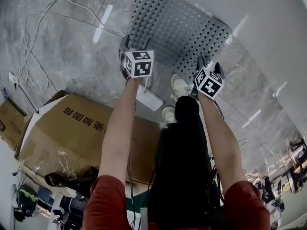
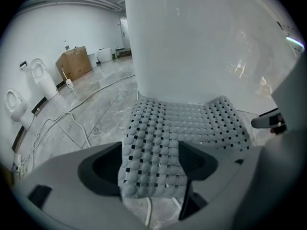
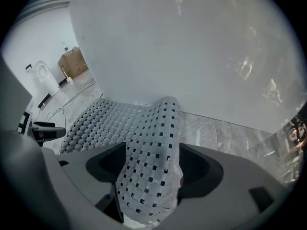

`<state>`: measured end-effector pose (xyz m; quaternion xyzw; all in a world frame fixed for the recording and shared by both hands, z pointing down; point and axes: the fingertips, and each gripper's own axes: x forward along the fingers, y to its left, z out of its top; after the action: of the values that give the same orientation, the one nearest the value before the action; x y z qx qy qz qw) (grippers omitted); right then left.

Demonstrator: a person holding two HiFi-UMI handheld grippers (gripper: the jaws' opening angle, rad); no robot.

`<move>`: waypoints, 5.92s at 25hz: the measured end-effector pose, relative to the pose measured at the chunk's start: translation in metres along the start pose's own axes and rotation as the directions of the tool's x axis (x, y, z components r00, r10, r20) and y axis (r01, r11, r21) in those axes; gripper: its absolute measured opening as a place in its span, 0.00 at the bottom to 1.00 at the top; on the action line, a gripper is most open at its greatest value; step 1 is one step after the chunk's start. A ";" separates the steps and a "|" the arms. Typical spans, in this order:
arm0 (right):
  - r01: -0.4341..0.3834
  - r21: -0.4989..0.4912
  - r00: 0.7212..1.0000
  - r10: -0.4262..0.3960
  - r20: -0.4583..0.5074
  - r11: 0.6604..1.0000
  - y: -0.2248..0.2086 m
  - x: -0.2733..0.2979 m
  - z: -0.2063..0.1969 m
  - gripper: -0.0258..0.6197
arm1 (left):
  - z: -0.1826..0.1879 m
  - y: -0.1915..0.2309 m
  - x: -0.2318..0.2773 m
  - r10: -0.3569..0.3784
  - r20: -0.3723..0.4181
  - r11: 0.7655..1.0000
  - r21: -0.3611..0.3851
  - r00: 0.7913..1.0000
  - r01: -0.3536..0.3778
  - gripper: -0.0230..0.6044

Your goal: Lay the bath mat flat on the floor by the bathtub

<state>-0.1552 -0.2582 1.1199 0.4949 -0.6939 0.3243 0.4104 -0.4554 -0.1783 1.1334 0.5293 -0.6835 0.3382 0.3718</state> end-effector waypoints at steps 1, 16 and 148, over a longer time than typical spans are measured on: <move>-0.007 -0.015 1.000 0.007 0.002 1.000 0.003 -0.006 0.003 0.57 | 0.005 -0.003 -0.008 -0.005 0.005 1.000 0.003 1.000 0.005 0.59; -0.067 -0.127 0.994 0.077 0.075 0.990 0.019 -0.129 0.057 0.57 | 0.060 -0.058 -0.143 -0.081 0.065 0.997 0.007 0.995 0.081 0.59; 0.063 0.132 0.332 -0.145 0.932 0.989 -0.375 -1.022 0.255 0.06 | 0.391 -0.565 -0.975 -0.655 0.688 0.750 0.546 0.312 0.372 0.06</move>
<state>0.3161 -0.1595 0.1104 0.6487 -0.7583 -0.0213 -0.0612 0.1963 -0.1723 0.1341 0.8616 -0.5074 -0.0107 -0.0062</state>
